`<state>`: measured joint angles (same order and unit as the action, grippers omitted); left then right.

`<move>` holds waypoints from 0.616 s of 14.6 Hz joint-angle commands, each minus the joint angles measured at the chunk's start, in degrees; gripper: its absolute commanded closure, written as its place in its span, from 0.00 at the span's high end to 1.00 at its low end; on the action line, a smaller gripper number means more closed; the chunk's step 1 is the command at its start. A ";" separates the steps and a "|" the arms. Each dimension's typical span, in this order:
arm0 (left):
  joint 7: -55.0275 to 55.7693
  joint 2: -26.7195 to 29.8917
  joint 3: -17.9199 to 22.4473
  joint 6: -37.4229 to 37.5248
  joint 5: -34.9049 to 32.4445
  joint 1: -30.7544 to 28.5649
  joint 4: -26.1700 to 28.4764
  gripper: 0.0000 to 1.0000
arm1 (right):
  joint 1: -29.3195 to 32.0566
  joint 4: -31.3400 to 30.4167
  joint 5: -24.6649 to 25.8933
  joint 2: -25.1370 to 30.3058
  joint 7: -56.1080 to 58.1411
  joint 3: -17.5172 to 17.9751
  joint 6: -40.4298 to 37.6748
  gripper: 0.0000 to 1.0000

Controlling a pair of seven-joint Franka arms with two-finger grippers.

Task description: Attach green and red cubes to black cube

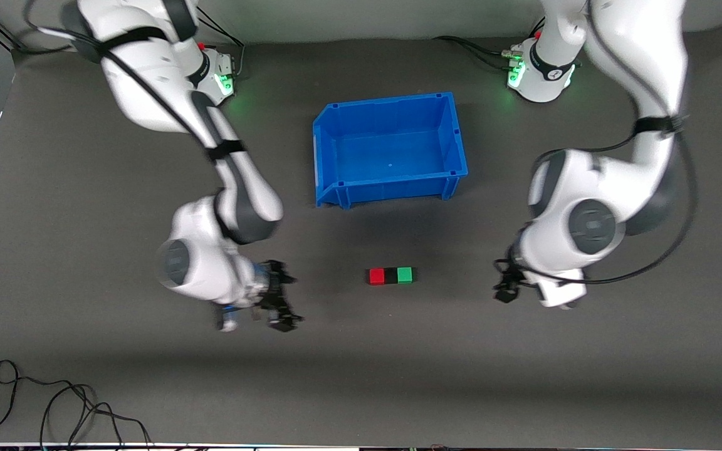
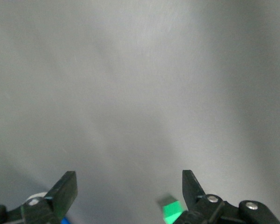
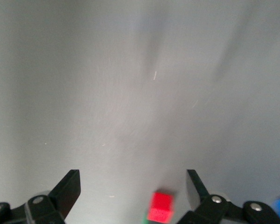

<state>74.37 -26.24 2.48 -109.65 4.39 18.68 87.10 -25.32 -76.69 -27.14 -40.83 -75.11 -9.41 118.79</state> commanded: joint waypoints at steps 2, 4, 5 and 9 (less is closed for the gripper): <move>-18.59 7.51 -0.46 5.74 -2.18 -4.52 5.18 1.00 | 0.62 -2.76 4.89 9.08 20.56 -8.15 -12.32 1.00; -31.07 10.15 -0.46 9.61 -2.46 -7.68 5.28 1.00 | 0.63 -2.76 9.54 12.51 31.63 -11.84 -16.20 1.00; -36.26 11.81 -0.46 11.10 -2.46 -9.52 5.45 1.00 | 0.62 -2.76 11.48 14.09 37.26 -13.51 -17.78 1.00; -55.19 19.11 -0.46 12.26 -1.68 -14.97 10.46 1.00 | 0.97 -3.54 16.15 19.54 56.53 -17.57 -20.70 1.00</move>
<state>26.76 -12.75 2.67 -97.24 2.71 6.09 92.19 -23.49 -77.30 -13.91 -25.37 -26.23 -25.92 98.37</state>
